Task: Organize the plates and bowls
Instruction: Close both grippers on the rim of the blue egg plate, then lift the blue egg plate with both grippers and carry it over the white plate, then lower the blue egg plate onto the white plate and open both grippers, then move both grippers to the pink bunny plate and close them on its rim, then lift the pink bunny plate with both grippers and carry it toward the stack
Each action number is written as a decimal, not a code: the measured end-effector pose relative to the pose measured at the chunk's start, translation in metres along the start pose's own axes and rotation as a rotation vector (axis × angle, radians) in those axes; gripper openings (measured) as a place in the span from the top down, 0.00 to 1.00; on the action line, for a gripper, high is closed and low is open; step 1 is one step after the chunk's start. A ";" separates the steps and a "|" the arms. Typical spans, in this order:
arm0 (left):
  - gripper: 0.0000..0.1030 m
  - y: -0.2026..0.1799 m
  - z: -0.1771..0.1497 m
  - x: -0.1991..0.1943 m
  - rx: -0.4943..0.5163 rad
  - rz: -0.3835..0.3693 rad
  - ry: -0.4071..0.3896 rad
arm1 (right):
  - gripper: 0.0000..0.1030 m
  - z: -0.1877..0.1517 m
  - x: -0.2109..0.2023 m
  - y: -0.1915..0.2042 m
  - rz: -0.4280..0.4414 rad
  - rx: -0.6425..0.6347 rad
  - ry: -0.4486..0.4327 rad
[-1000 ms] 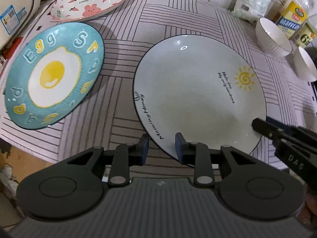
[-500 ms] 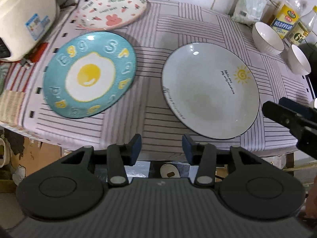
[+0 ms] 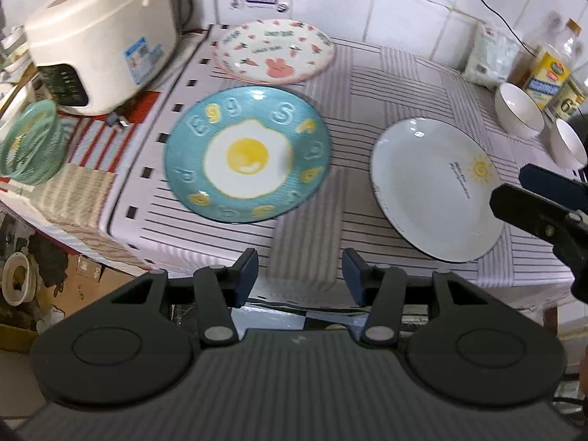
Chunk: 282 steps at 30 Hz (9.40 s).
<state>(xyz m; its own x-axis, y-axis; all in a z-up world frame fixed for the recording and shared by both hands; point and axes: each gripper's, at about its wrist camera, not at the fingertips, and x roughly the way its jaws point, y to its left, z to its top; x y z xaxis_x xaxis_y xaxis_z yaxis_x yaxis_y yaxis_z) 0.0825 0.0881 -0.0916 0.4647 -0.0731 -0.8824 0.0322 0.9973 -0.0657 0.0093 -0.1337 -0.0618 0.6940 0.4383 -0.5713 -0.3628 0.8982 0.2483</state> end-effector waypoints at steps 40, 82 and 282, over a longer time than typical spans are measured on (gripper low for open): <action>0.45 0.144 0.045 0.121 -0.206 0.035 -0.082 | 0.41 -0.034 0.207 0.042 -0.036 0.178 0.155; 0.74 0.122 0.036 0.102 -0.180 0.034 -0.071 | 0.76 -0.017 0.208 0.003 0.142 0.119 0.197; 0.70 0.100 0.201 0.195 -0.287 -0.001 -0.038 | 0.81 0.137 0.349 -0.103 0.159 0.086 0.337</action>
<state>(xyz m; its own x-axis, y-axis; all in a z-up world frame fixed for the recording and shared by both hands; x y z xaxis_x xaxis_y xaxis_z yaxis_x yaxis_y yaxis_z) 0.3540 0.1739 -0.1772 0.4974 -0.0685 -0.8648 -0.2163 0.9556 -0.2001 0.3741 -0.0689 -0.1791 0.3846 0.5488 -0.7422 -0.3859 0.8260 0.4107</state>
